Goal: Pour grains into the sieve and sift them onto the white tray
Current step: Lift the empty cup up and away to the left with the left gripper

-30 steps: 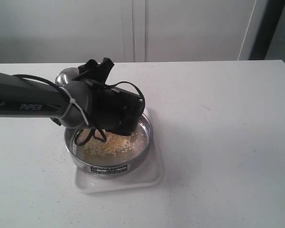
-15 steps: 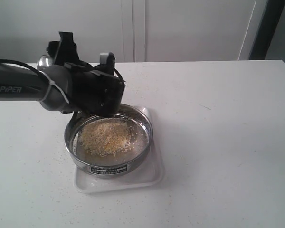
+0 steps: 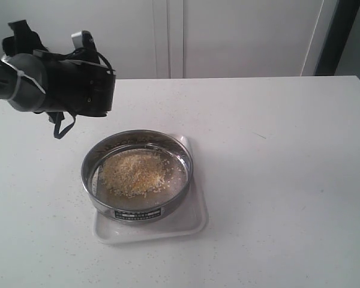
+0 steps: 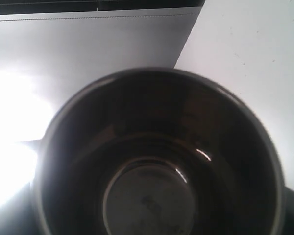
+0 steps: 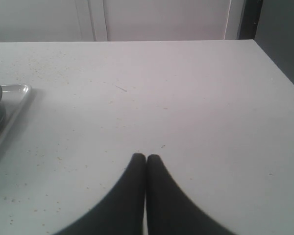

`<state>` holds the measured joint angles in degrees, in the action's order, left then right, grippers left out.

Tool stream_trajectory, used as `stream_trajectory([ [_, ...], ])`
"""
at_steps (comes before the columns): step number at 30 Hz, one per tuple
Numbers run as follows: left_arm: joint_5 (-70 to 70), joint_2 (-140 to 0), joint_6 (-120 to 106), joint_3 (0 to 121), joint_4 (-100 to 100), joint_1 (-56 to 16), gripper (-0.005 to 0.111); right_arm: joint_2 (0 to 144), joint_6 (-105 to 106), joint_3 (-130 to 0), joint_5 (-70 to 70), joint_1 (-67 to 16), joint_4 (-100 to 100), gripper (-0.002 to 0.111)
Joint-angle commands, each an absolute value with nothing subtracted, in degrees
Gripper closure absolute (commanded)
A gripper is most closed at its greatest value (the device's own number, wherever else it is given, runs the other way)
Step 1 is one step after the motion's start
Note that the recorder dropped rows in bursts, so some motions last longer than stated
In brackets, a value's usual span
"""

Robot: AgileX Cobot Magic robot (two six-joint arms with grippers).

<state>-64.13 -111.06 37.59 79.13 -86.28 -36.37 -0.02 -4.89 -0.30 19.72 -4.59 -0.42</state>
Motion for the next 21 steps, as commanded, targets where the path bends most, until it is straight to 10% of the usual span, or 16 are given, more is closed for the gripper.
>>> stream_trajectory([
  [1, -68.74, -110.21, 38.73, 79.4, -87.25, -36.11, 0.107, 0.0, -4.77, 0.0, 19.2, -4.56, -0.66, 0.108],
  [21, -62.95, -110.21, 39.0, 79.4, -87.46, -36.11, 0.107, 0.0, -4.77, 0.0, 19.2, -4.56, -0.66, 0.108],
])
